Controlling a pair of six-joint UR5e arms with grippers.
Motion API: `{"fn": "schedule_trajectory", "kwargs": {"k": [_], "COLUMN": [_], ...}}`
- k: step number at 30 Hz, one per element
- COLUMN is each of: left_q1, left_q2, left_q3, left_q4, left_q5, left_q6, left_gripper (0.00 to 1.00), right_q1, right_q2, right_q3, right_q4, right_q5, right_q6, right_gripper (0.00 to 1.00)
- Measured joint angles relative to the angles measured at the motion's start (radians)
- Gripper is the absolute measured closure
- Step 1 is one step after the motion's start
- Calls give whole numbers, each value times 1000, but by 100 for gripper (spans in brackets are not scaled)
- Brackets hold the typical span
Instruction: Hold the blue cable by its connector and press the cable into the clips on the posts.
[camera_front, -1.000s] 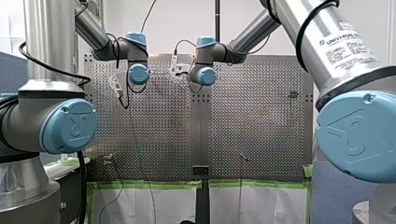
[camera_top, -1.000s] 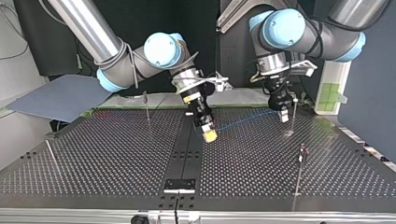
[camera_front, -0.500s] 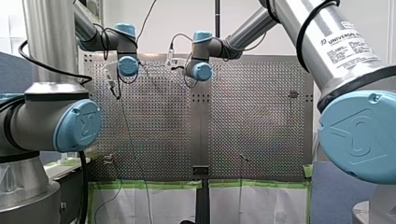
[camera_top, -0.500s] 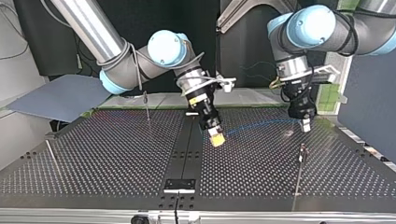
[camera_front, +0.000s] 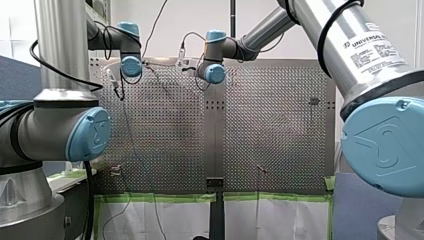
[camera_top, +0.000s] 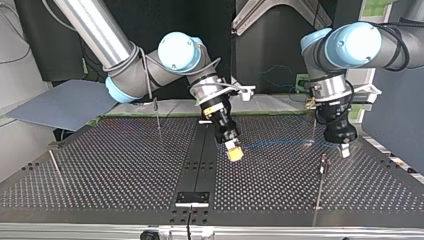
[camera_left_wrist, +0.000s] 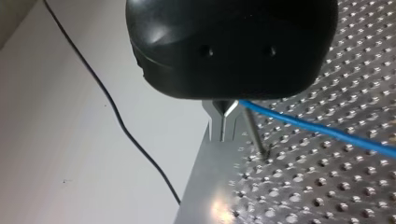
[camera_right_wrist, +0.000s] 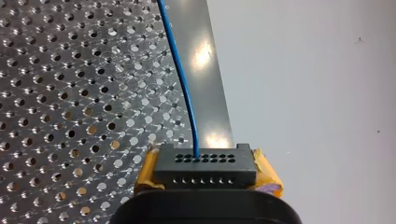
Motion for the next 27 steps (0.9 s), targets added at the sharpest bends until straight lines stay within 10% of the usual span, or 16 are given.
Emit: {"fn": "schedule_trajectory", "kwargs": {"k": [27], "left_q1": [77], "left_q2": [-73], "left_q3": [64], "left_q4": [17], "left_q5": [119], "left_q6": [-46], "left_gripper": [100], "right_q1": [-19], "right_q2": [1], "right_q3": [-5], "right_q4": [12], "right_q5": [23], "right_q6": [3], "right_gripper": [98]}}
